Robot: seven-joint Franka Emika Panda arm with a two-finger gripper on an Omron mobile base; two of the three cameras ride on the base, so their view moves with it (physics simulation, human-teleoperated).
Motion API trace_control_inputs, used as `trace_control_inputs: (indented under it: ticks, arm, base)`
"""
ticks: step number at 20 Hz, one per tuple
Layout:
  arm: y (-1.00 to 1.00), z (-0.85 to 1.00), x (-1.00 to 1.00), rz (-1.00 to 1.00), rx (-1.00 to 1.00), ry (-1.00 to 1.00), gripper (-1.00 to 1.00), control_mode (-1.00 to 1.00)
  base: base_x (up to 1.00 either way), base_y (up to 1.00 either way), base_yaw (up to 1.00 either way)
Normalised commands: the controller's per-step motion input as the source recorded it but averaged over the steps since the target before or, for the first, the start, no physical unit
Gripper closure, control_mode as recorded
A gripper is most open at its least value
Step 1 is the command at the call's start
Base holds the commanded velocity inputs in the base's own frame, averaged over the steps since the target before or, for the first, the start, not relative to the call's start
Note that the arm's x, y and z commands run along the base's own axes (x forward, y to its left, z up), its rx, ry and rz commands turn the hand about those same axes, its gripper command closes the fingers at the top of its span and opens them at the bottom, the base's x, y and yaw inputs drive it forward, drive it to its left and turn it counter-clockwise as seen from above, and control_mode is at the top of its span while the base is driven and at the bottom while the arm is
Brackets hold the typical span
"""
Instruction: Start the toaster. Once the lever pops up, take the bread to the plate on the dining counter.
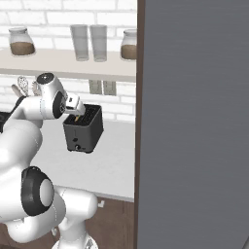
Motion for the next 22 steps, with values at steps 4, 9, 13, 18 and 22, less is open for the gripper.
trace_control_inputs:
  ticks: [4, 9, 13, 18, 22]
  arm:
    - [0.00, 0.00, 0.00, 0.00, 0.00, 0.00, -1.00, -1.00]
    - [0.00, 0.00, 0.00, 0.00, 0.00, 0.00, -1.00, -1.00]
    - [0.00, 0.00, 0.00, 0.00, 0.00, 0.00, -1.00, -1.00]
    - [0.00, 0.00, 0.00, 0.00, 0.00, 0.00, -1.00, -1.00]
    - [0.00, 0.00, 0.00, 0.00, 0.00, 0.00, -1.00, -1.00]
  base:
    - [0.00, 0.00, 0.00]
    - [0.00, 0.00, 0.00]
    - [0.00, 0.00, 0.00]
    - [0.00, 0.00, 0.00]
    - [0.00, 0.00, 0.00]
